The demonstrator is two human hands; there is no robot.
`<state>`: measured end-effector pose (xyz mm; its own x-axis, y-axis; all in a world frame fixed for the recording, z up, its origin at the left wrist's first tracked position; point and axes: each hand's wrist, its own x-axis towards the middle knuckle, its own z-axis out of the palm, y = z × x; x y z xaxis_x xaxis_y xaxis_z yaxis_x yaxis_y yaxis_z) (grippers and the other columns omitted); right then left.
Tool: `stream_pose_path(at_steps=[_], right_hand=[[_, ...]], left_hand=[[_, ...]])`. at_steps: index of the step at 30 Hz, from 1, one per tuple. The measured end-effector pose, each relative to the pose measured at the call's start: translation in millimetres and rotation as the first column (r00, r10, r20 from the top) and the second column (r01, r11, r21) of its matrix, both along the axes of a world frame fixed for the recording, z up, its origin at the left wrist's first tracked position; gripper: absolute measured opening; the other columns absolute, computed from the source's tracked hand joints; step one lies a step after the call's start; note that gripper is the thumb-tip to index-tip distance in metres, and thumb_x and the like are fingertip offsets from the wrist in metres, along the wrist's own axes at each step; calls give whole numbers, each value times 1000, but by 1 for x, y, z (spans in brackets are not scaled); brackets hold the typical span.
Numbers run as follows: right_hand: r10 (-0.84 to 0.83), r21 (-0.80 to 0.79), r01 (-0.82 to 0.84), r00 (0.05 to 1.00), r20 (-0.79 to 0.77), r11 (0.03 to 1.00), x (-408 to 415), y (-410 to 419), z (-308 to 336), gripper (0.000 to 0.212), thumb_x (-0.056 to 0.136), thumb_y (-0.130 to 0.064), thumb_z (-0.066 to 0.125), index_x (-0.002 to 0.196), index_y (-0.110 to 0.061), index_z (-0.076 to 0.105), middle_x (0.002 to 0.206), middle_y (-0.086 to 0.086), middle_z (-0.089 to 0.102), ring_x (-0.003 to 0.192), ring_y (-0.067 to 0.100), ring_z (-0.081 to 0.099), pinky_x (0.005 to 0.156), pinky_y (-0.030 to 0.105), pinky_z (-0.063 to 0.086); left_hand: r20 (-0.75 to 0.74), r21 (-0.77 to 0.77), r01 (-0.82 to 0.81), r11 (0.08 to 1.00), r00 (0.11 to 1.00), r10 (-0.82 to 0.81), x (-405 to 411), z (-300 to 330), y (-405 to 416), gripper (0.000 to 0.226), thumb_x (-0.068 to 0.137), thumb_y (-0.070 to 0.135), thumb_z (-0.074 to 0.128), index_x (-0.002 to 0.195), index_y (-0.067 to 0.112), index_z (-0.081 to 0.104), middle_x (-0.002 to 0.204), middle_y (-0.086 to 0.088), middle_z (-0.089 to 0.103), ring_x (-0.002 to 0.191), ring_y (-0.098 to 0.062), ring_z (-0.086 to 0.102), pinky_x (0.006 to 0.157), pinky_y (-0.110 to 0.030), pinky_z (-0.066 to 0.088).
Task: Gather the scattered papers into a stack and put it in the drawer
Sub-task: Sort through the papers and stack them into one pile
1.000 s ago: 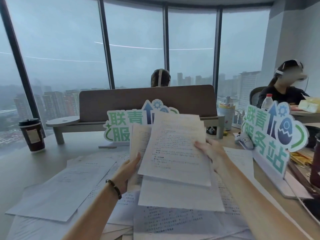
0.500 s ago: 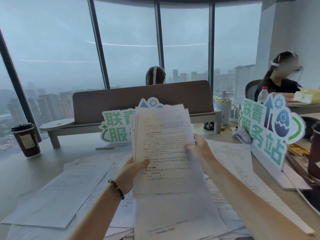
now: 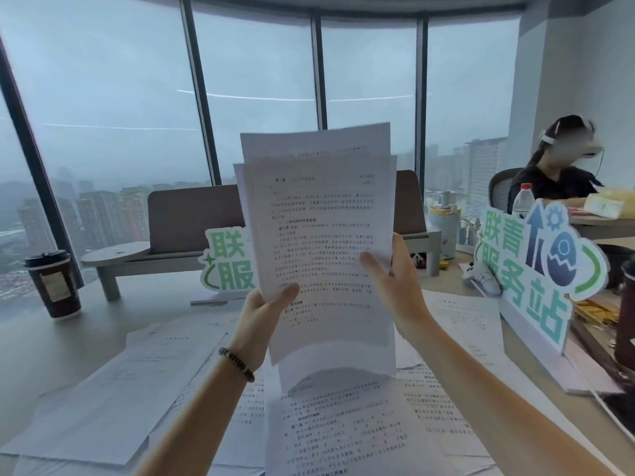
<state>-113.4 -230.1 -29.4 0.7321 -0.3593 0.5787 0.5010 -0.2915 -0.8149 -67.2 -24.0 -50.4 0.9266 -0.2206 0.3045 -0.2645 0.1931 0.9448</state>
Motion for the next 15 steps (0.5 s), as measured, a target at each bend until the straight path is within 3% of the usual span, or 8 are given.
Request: stream_pose_path(at_steps=[2,4,7,10,13,15], right_hand=[[-11,-32,10,999,-41,999,-3,1,-10,29,99,-26,58,126,-22,47,110,-20,63,94,-12,61,71,8,51],[-18,-43,14,996,-82,999,-2,2,-23,30,98,-28,59,125,-23,46,109,-20,62,91,-14,60,62,5,48],[-2,-25,-1,991,-136,1000,-1,2,-36,27,98,-32,59,121,-25,48,112,-14,64,97,-3,62,61,10,51],[4,-21,-7,989,-145,1000,-1,3,-39,28,98,-32,59,122,-23,49,114,-11,64,99,5,64,63,13,50],[42,-14,-44,994,-100,999,2,1,-32,36,98,-30,59,130,-26,45,121,-10,64,110,13,64,77,20,53],[61,-48,-62,998,-9,997,3,-2,-20,55,96,-28,62,142,-35,31,129,-11,61,117,13,61,90,33,54]], left_hand=[[-50,26,41,999,998,-40,1,-11,3,20,92,11,61,109,14,71,107,-8,75,102,-30,70,88,-50,55],[-76,43,52,998,996,-49,1,-22,5,20,91,13,62,109,13,71,107,-9,75,101,-31,71,88,-52,55],[-92,48,48,998,995,-43,1,-33,6,21,90,14,64,109,17,71,106,-6,76,99,-28,71,83,-46,58],[-114,18,59,998,992,-56,1,-37,8,29,86,17,67,115,13,69,110,-8,74,103,-30,70,88,-49,56],[-127,-16,66,998,990,-67,2,-39,10,33,85,17,67,117,11,68,112,-11,73,105,-32,69,91,-51,54],[-119,-12,54,998,991,-55,3,-39,10,26,88,16,65,113,11,70,109,-11,74,102,-31,70,90,-51,55]])
